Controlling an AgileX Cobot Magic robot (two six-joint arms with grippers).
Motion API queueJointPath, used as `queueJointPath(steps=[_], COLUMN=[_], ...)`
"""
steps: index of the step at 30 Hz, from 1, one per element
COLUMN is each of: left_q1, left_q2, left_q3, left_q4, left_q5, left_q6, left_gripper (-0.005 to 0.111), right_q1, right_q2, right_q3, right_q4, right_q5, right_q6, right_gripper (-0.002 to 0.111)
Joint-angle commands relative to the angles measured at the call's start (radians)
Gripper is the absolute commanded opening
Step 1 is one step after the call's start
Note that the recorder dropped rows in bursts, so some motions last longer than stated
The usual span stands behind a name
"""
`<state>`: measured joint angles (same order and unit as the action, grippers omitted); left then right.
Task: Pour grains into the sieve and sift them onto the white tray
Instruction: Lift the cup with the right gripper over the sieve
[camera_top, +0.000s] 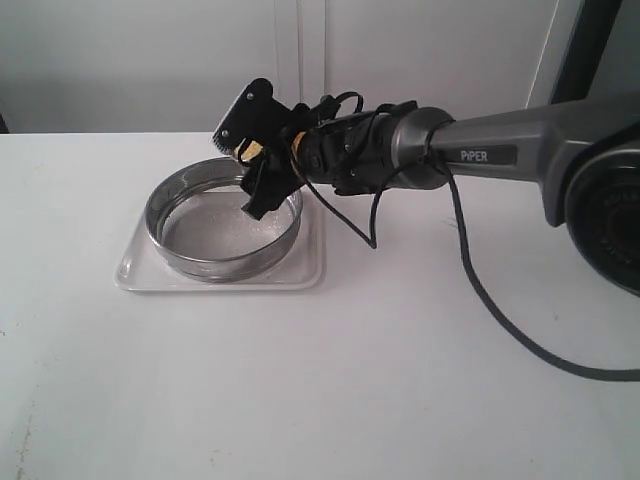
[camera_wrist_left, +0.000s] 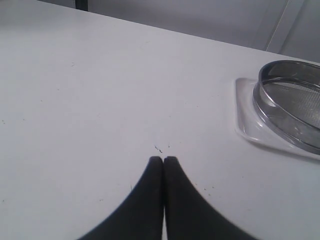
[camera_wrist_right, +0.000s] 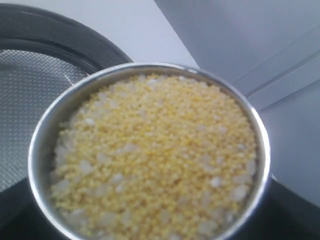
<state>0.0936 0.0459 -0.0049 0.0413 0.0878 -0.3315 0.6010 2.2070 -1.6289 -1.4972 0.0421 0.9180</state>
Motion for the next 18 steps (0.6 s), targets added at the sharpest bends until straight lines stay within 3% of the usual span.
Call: queueJointPath(steps=[1, 18], left_q1=[0.002, 0.002], left_q2=[0.000, 0.000], left_q3=[0.005, 0.005], left_q4=[-0.004, -0.004], left_q5=[-0.008, -0.008], left_q6=[0.004, 0.004], left_gripper=[0.000, 0.000], right_q1=[0.009, 0.038], right_q2=[-0.009, 0.017], right_q3=[-0.016, -0.051], right_q4=[-0.002, -0.007], right_q5=[0.014, 0.116], right_q6=[-0.038, -0.189], right_gripper=[0.000, 0.000])
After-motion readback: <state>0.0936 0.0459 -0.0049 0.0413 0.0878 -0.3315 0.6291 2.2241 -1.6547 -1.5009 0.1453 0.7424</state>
